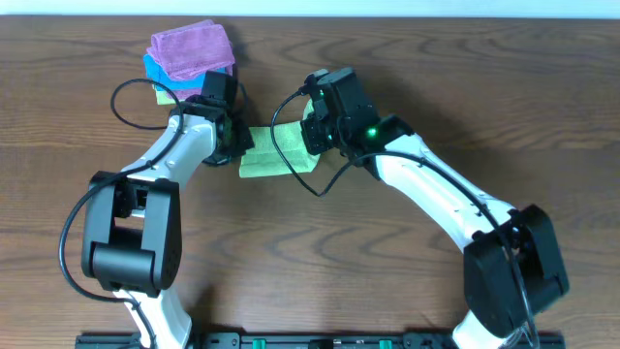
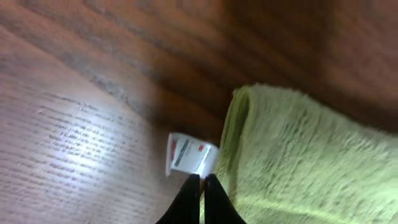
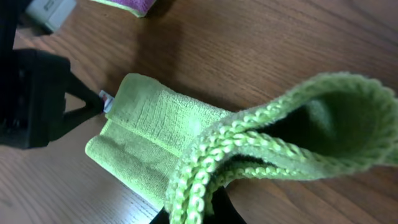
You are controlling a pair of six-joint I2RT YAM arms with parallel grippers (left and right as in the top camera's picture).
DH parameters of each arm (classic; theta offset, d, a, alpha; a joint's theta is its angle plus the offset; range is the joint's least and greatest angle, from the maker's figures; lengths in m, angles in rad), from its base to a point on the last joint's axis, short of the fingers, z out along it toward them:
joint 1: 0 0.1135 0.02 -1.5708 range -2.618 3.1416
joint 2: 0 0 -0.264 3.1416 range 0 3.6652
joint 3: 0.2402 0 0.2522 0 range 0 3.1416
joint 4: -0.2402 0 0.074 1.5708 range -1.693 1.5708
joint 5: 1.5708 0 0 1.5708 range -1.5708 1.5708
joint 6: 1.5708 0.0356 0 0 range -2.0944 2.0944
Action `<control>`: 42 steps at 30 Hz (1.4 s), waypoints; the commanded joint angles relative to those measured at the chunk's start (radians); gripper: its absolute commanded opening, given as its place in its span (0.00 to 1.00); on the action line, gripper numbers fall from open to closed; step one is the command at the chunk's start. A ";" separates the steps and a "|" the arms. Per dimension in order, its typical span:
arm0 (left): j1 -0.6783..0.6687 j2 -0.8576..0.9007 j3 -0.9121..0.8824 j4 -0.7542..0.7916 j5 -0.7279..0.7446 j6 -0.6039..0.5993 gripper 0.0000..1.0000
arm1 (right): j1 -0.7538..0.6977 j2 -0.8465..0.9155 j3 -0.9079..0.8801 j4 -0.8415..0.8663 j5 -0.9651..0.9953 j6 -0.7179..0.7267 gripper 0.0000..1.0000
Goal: Fold the cloth
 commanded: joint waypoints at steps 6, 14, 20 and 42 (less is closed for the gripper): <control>0.000 0.029 -0.027 0.050 0.074 -0.101 0.06 | 0.024 0.008 0.046 -0.002 0.010 -0.019 0.01; 0.000 0.060 -0.027 0.063 0.079 -0.108 0.06 | 0.024 0.009 0.066 -0.008 0.009 -0.019 0.01; -0.002 0.098 -0.027 0.071 0.082 -0.119 0.06 | 0.042 0.023 0.101 -0.011 0.009 -0.042 0.01; 0.048 0.092 -0.014 0.087 0.172 -0.111 0.06 | 0.143 0.190 0.293 -0.108 0.009 -0.087 0.01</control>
